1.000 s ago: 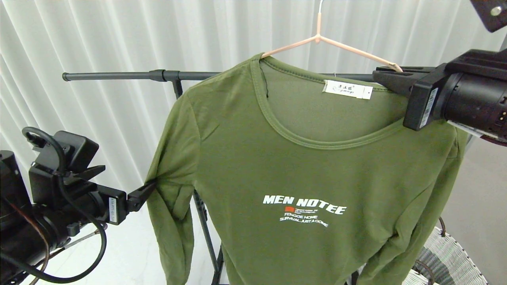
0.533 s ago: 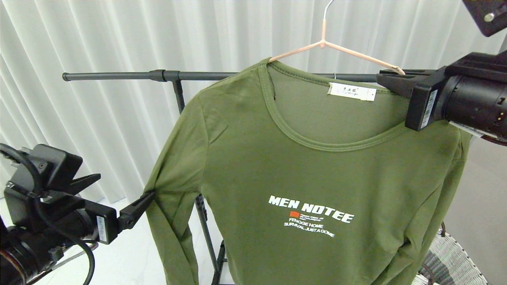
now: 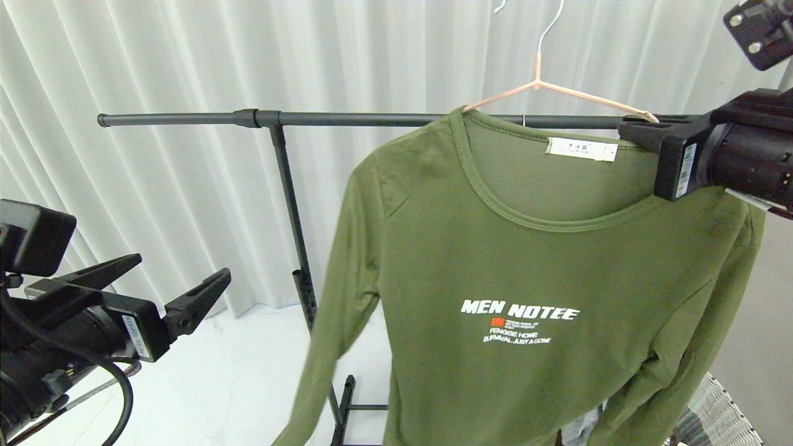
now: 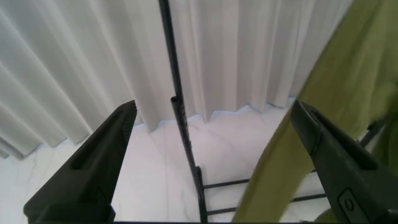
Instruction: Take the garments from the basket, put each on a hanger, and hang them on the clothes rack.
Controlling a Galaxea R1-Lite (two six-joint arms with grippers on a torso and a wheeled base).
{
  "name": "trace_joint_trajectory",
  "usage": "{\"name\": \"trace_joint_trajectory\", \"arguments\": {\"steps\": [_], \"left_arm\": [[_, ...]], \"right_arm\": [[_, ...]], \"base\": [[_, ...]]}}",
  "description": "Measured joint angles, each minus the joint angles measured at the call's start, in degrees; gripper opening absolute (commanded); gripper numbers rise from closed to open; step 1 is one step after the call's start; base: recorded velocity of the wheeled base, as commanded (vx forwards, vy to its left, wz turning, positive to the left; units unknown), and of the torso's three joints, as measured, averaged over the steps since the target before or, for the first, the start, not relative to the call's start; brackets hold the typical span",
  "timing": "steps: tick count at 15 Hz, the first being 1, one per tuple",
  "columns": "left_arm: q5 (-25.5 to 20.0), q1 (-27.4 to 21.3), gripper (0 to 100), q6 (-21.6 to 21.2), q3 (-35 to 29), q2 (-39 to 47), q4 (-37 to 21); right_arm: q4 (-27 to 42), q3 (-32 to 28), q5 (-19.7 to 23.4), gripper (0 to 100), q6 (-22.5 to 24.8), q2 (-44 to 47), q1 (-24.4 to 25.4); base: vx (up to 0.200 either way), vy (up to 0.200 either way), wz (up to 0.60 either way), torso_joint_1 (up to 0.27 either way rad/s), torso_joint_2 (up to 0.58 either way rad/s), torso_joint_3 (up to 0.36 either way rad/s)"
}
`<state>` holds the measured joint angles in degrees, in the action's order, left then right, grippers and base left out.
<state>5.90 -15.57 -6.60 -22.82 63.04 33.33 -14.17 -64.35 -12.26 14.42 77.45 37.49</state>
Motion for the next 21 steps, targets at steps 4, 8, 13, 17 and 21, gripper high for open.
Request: {"name": "trace_joint_trajectory", "arguments": {"steps": [4,8,13,17,21], "left_arm": [[0.3,-1.27,100,-0.44,-2.32,0.5,-0.05],[4.17,-1.16,100,-6.16,-2.47,2.72,-0.1],[4.22,-1.05,100,-7.03,-2.51,3.72,1.07],[4.25,-1.05,100,-7.12,-2.69,3.91,1.13],[4.28,-1.11,100,-7.12,-2.67,3.99,1.16]], "right_arm": [[0.29,1.01,-3.79,0,1.12,-0.44,-0.85],[1.01,6.84,-8.27,0,1.45,-0.99,4.35],[0.98,6.95,-9.96,0,-0.83,1.99,5.07],[0.57,1.01,-16.4,0,-4.02,7.08,5.21],[0.46,-1.77,-18.05,0,-4.27,10.14,5.4]], "base": [[0.0,0.0,0.0,0.0,0.0,0.0],[0.0,0.0,0.0,0.0,0.0,0.0],[0.0,0.0,0.0,0.0,0.0,0.0],[0.0,0.0,0.0,0.0,0.0,0.0],[0.2,0.0,0.0,-0.009,0.0,0.006]]}}
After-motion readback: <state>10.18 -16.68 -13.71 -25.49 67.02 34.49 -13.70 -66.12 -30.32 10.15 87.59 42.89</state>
